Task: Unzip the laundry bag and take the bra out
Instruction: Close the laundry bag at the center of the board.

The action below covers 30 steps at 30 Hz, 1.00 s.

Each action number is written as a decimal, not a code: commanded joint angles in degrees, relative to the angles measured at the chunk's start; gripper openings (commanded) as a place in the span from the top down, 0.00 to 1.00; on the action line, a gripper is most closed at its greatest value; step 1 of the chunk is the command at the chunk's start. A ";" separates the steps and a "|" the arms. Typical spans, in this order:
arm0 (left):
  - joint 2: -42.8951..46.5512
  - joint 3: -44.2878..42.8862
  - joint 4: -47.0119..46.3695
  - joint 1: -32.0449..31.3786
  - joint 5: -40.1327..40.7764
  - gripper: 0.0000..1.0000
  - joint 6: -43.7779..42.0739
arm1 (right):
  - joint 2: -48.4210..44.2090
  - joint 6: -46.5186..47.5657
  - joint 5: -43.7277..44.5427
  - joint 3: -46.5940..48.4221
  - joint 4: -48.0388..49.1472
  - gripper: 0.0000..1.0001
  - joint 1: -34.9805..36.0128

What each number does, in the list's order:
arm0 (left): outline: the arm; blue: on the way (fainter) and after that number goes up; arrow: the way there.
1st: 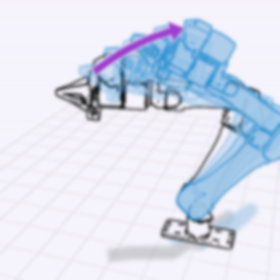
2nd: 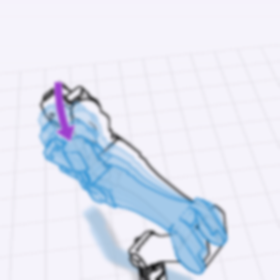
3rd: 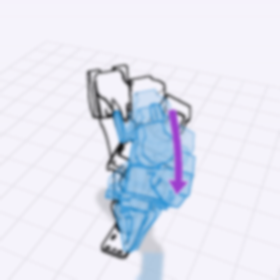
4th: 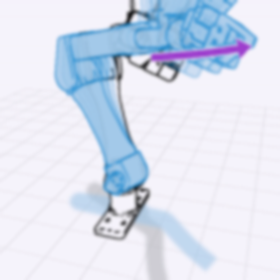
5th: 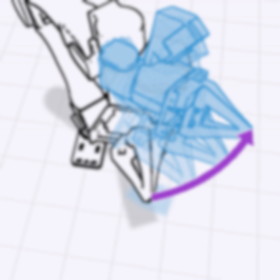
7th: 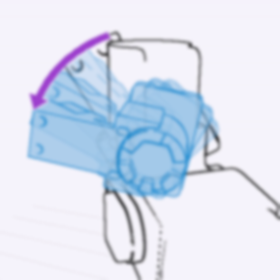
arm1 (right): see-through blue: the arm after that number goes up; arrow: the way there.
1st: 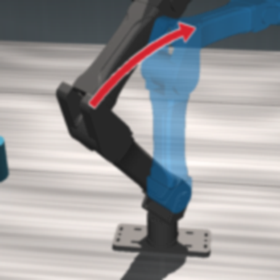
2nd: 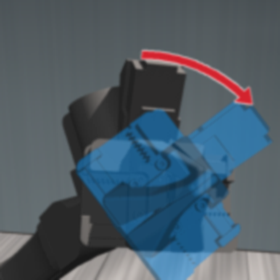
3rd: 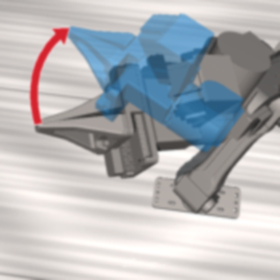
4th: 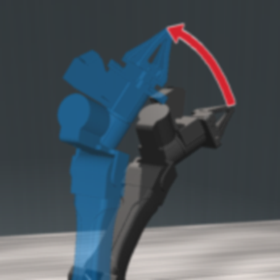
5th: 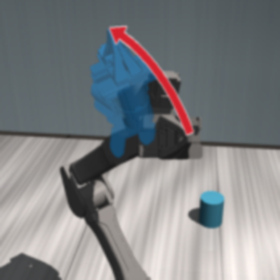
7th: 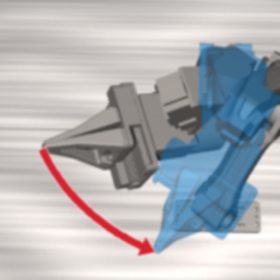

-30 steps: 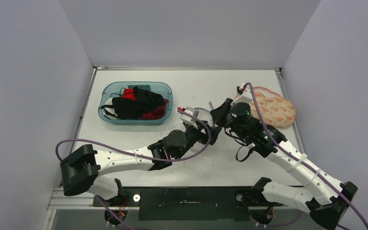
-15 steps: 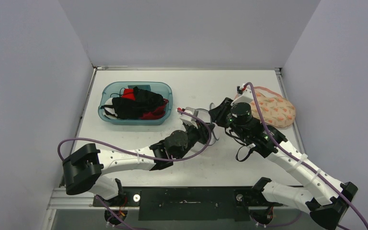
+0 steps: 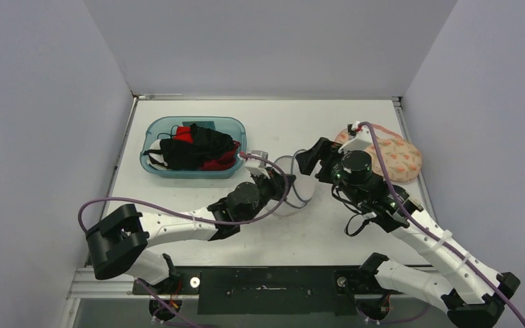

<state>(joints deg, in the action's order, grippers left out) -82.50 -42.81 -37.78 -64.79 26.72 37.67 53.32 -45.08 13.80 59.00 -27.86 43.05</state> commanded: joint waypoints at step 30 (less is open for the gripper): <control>1.76 15.69 -10.82 17.57 -20.11 1.00 20.25 | -2.59 -20.24 -32.25 -52.56 59.47 0.20 -21.96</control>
<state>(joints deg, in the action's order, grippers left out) -82.02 -27.44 -44.45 -47.55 6.92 57.91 46.24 -57.41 -13.08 8.73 14.52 21.37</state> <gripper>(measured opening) 0.017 0.801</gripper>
